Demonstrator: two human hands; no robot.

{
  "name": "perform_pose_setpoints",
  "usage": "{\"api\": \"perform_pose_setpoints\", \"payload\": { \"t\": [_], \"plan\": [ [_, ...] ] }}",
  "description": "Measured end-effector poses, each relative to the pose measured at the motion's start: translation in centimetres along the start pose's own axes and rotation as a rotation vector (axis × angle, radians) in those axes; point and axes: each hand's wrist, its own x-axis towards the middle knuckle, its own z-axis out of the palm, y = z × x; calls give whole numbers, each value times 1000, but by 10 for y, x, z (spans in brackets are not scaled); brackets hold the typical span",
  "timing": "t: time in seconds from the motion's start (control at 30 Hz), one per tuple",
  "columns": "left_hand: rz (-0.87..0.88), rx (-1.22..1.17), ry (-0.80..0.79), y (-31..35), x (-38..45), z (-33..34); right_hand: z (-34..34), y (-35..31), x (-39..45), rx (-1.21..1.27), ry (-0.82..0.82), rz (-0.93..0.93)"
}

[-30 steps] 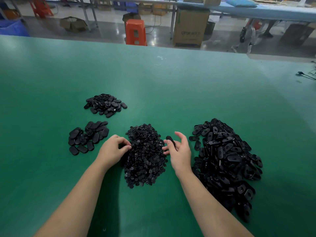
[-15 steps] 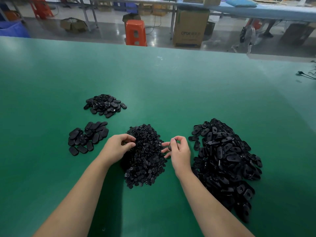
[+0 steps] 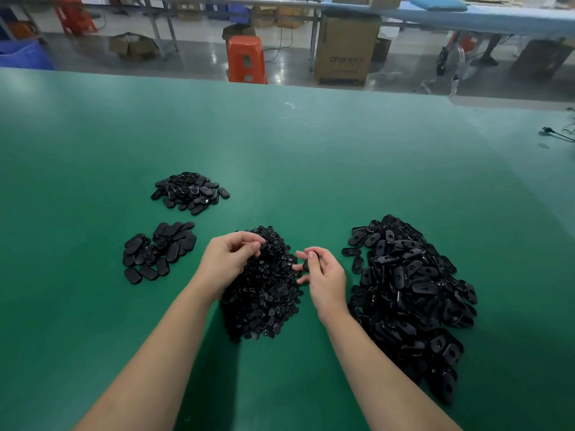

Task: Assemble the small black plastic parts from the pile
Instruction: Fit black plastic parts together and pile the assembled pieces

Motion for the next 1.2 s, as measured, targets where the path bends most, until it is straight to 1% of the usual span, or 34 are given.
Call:
{"api": "perform_pose_setpoints", "payload": {
  "t": [0.1,0.2,0.27,0.4,0.53,0.7,0.87,1.03,1.2],
  "plan": [
    [-16,-207,-42,2,-1,12,1,1,0,6,17,-10],
    [-47,-296,-87,3,-1,22,-1,2,1,-22,34,-2],
    [-61,-280,-87,2,0,27,-1,4,2,-14,46,8],
    [-43,-224,-45,4,1,36,0,4,2,80,49,21],
    [-102,-203,-21,5,0,39,0,5,3,78,42,23],
    [-116,-123,12,5,-1,43,0,6,5,93,2,28],
    [-125,-27,53,8,2,56,1,4,4,67,-4,23],
    [-99,200,77,12,7,71,1,8,3,25,8,6],
    [-97,378,114,15,8,80,1,7,2,-32,14,-7]
  ]
}}
